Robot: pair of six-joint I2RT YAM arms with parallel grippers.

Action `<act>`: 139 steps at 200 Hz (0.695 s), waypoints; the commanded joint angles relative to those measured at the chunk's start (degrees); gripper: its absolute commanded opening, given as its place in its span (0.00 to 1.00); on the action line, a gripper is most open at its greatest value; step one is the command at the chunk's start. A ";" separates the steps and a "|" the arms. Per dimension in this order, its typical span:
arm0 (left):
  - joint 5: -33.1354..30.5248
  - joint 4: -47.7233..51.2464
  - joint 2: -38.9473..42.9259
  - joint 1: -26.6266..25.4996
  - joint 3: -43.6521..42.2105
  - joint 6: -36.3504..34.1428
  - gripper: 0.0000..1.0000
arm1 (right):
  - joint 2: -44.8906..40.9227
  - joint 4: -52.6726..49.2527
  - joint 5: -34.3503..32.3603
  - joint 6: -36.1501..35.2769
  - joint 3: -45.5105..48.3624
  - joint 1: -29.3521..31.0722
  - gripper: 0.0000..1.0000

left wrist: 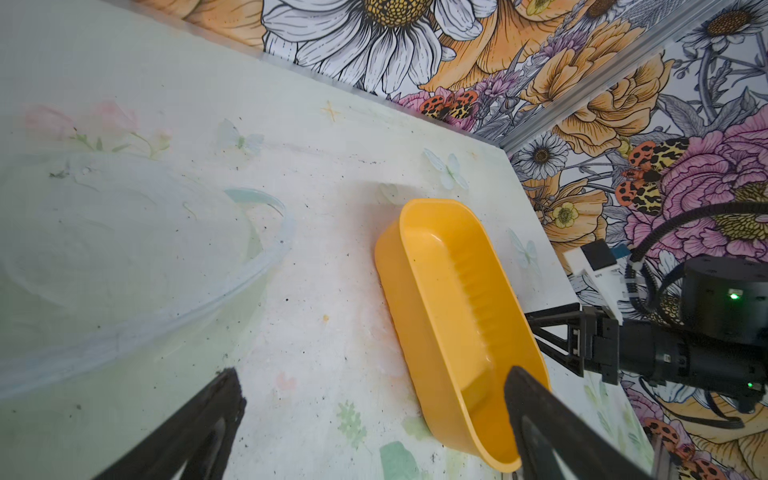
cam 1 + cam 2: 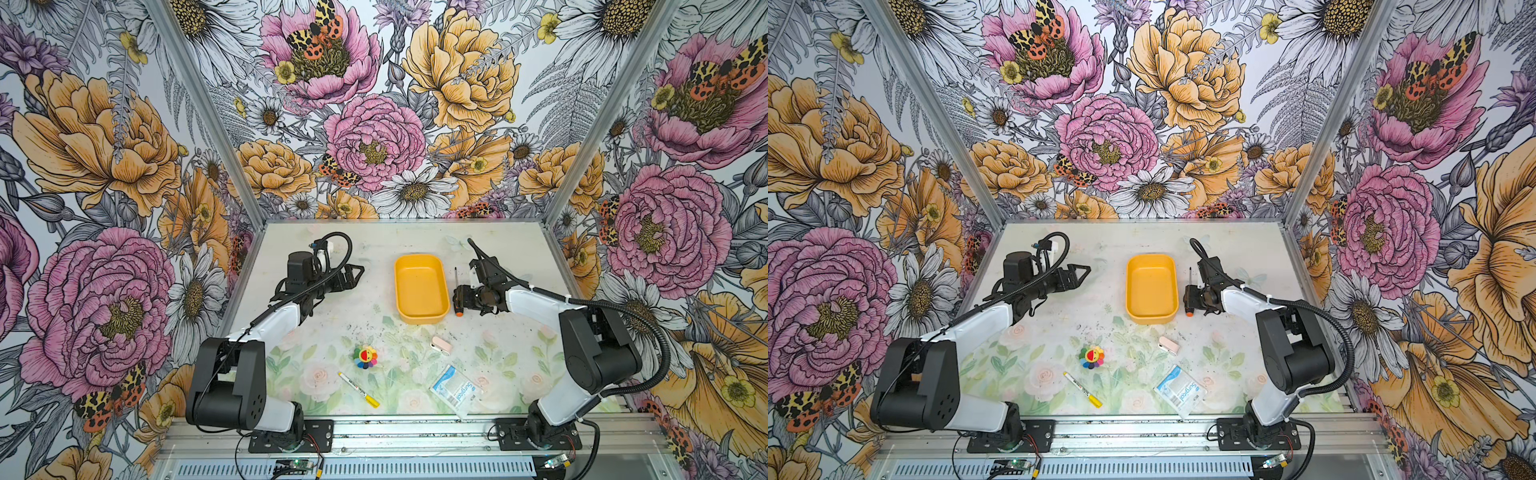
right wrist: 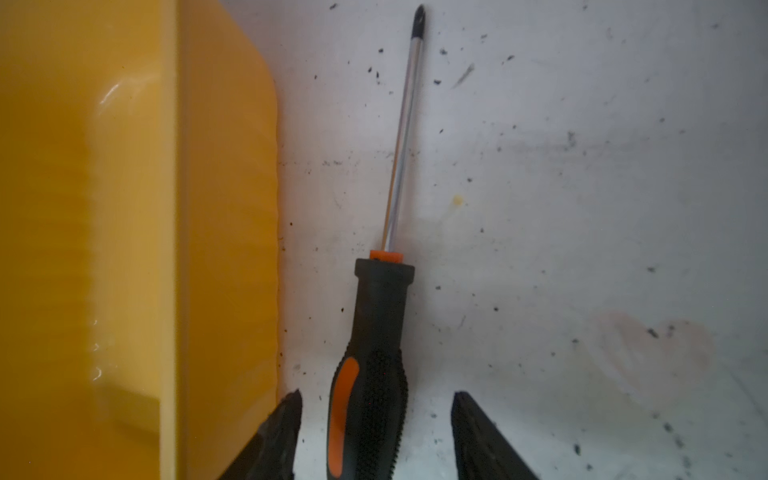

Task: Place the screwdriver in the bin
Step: 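Lower the right gripper and close it on the screwdriver handle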

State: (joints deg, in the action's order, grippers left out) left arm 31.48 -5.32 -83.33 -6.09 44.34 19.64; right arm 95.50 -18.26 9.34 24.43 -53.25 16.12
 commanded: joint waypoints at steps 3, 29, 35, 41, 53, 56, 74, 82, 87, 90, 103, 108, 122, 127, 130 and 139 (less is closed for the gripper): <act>3.89 -0.52 -0.52 0.20 0.93 0.85 0.99 | 1.25 -0.63 -0.98 0.43 -1.85 0.54 0.55; 3.01 1.28 -1.12 0.20 1.64 0.39 0.99 | 2.05 -0.88 -1.17 0.27 -2.37 0.84 0.53; 3.06 1.74 -1.49 0.20 1.95 0.15 0.99 | 2.45 -0.88 -1.27 0.28 -2.54 1.00 0.53; 3.26 2.01 -1.92 0.21 2.15 0.11 0.99 | 2.74 -0.96 -1.26 0.34 -2.71 1.02 0.52; 3.87 2.04 -2.96 0.20 2.48 0.14 0.99 | 3.45 -0.98 -1.35 0.28 -3.01 1.15 0.51; 3.95 1.99 -3.17 0.13 2.59 0.23 0.99 | 3.72 -1.00 -1.35 0.32 -3.14 1.19 0.51; 4.54 2.06 -4.35 -0.28 3.14 0.18 0.99 | 4.66 -1.08 -1.69 0.45 -3.50 1.61 0.49; 4.72 2.07 -4.77 -0.40 3.31 0.17 0.99 | 4.99 -1.16 -1.74 0.46 -3.67 1.76 0.48; 4.81 2.06 -4.90 -0.58 3.46 0.17 0.99 | 5.17 -1.23 -1.78 0.46 -3.72 1.86 0.47; 4.95 2.06 -5.05 -0.67 3.52 0.17 0.99 | 5.32 -1.25 -1.79 0.45 -3.78 1.92 0.46; 5.01 2.03 -5.48 -0.92 3.85 0.24 0.99 | 5.60 -1.56 -2.10 0.50 -3.96 2.07 0.44; 5.06 2.00 -5.59 -1.00 3.93 0.22 0.99 | 5.74 -1.87 -2.26 0.48 -4.16 2.17 0.44; 5.05 2.24 -5.78 -1.28 4.17 0.09 0.99 | 5.75 -2.43 -2.72 0.45 -4.23 2.17 0.41; 5.15 2.25 -5.79 -1.30 4.21 -0.10 0.99 | 5.75 -2.61 -2.95 0.45 -4.32 2.23 0.40; 5.31 2.19 -5.79 -1.37 4.28 -0.21 0.99 | 5.76 -2.69 -3.01 0.45 -4.31 2.17 0.39; 5.95 2.20 -5.86 -1.46 4.35 -0.78 0.99 | 5.67 -3.21 -3.40 0.45 -4.28 2.28 0.37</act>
State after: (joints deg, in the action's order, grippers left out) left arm 34.83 -3.14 -88.92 -7.03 46.85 19.62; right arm 100.27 -19.84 8.03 24.62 -55.96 18.00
